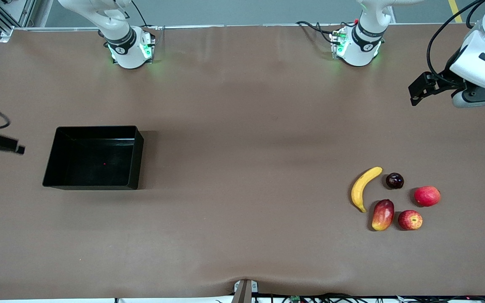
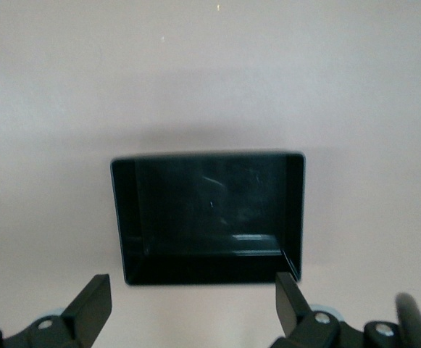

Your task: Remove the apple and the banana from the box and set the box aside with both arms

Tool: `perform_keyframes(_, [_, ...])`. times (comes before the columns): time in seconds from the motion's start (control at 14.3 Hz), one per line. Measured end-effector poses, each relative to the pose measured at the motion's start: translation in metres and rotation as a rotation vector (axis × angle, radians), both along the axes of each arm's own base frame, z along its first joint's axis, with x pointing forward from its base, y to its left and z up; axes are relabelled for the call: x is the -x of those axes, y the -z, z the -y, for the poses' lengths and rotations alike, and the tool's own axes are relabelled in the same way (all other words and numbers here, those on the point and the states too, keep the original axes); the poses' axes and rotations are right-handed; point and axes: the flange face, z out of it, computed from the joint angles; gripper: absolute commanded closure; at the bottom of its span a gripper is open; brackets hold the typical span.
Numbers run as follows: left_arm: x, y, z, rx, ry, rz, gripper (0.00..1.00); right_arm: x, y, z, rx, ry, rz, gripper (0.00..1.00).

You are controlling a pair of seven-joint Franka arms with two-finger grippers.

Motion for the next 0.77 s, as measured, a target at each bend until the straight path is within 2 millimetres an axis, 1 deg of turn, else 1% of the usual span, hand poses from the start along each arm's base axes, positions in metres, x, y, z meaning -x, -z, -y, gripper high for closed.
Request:
perform_keyframes(0.07, [0.000, 0.000, 0.000, 0.007, 0.000, -0.002, 0.00, 0.010, -0.013, -0.016, 0.013, -0.012, 0.003, 0.00])
perform_keyframes(0.14, [0.001, 0.000, 0.001, 0.019, -0.002, -0.004, 0.00, 0.020, -0.022, -0.024, 0.015, -0.025, 0.009, 0.00])
perform_keyframes(0.21, [0.002, 0.000, 0.000, 0.026, -0.004, -0.005, 0.00, 0.030, -0.024, -0.027, 0.011, -0.033, 0.008, 0.00])
perform_keyframes(0.28, [0.003, 0.000, -0.002, 0.028, -0.008, -0.006, 0.00, 0.040, -0.022, -0.025, 0.008, -0.034, 0.012, 0.00])
perform_keyframes(0.35, [0.003, -0.001, -0.005, 0.028, -0.006, -0.005, 0.00, 0.049, -0.017, -0.018, 0.002, -0.027, 0.030, 0.00])
perform_keyframes(0.56, [0.001, -0.003, -0.024, 0.028, 0.003, -0.003, 0.00, 0.075, 0.003, 0.007, -0.020, 0.007, 0.044, 0.00])
perform_keyframes(0.63, [0.001, -0.003, -0.029, 0.029, -0.002, -0.002, 0.00, 0.080, 0.004, 0.011, -0.022, 0.013, 0.051, 0.00])
perform_keyframes(0.7, [0.001, -0.004, -0.032, 0.029, -0.005, -0.002, 0.00, 0.082, -0.001, 0.014, -0.022, 0.018, 0.067, 0.00])
perform_keyframes(0.77, [0.001, -0.004, -0.034, 0.029, -0.007, -0.002, 0.00, 0.083, -0.011, 0.017, -0.021, 0.022, 0.093, 0.00])
